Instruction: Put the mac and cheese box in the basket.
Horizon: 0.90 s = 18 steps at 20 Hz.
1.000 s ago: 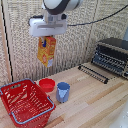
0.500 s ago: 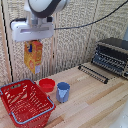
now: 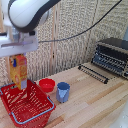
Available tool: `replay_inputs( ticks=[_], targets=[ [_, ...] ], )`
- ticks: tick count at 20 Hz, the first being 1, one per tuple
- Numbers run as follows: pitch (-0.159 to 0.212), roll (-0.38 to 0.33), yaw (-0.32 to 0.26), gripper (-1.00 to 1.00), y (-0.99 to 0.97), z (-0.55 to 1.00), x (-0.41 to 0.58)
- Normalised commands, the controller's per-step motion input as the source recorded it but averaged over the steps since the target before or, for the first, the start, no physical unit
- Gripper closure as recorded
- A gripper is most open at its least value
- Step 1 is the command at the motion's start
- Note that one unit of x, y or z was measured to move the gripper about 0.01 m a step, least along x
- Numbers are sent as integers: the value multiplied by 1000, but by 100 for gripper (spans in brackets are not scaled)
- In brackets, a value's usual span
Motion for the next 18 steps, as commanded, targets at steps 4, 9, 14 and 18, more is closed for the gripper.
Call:
replay_inputs(
  ticks=[4, 9, 14, 18],
  targets=[
    [153, -47, 3, 100, 276, -410, -151],
    [85, -9, -56, 100, 160, 1, -220],
    [0, 15, -155, 100, 138, 333, -182],
    [13, 14, -152, 100, 81, 631, -37]
  ],
)
